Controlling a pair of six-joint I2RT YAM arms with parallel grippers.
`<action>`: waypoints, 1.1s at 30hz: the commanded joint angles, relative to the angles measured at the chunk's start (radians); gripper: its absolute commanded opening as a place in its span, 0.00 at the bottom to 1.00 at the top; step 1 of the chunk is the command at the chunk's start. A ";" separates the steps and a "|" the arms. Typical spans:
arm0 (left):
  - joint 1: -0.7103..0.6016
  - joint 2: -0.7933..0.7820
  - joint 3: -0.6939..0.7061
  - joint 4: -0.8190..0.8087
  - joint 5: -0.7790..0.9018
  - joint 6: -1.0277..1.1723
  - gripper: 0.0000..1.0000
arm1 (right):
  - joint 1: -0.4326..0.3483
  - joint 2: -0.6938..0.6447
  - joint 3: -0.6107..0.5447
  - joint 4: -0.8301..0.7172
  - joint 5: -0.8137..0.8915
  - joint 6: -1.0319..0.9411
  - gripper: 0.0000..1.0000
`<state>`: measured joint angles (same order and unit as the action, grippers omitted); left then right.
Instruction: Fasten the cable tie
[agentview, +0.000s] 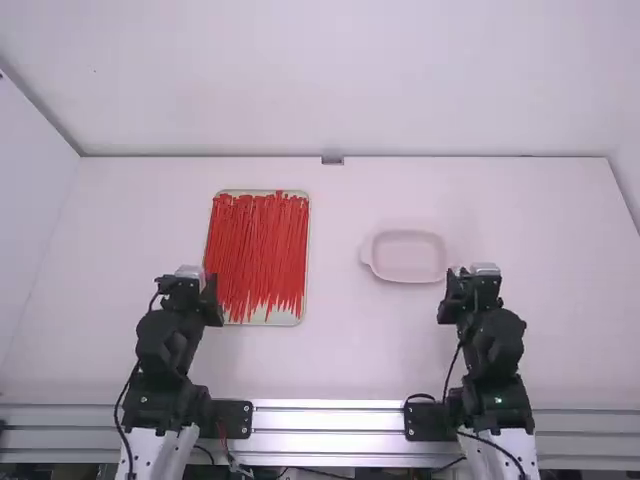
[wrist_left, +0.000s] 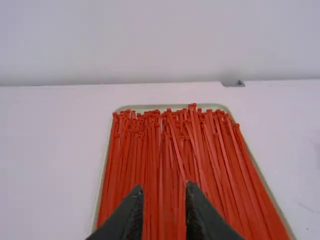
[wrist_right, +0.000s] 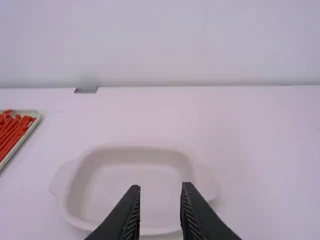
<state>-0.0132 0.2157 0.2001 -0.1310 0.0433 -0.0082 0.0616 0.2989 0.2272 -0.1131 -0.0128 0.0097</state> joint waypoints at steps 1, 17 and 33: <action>-0.011 0.036 0.044 -0.009 0.025 -0.015 0.27 | 0.028 0.046 0.063 -0.013 0.026 0.017 0.27; -0.073 0.281 0.241 -0.094 0.099 -0.035 0.58 | 0.141 0.279 0.235 -0.110 0.073 0.119 0.59; -0.113 0.739 0.639 -0.343 0.089 -0.063 0.86 | 0.130 0.686 0.541 -0.239 -0.086 0.128 0.86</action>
<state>-0.1165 0.9409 0.7959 -0.4633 0.1276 -0.0616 0.1825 0.9634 0.7204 -0.3450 -0.0761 0.1318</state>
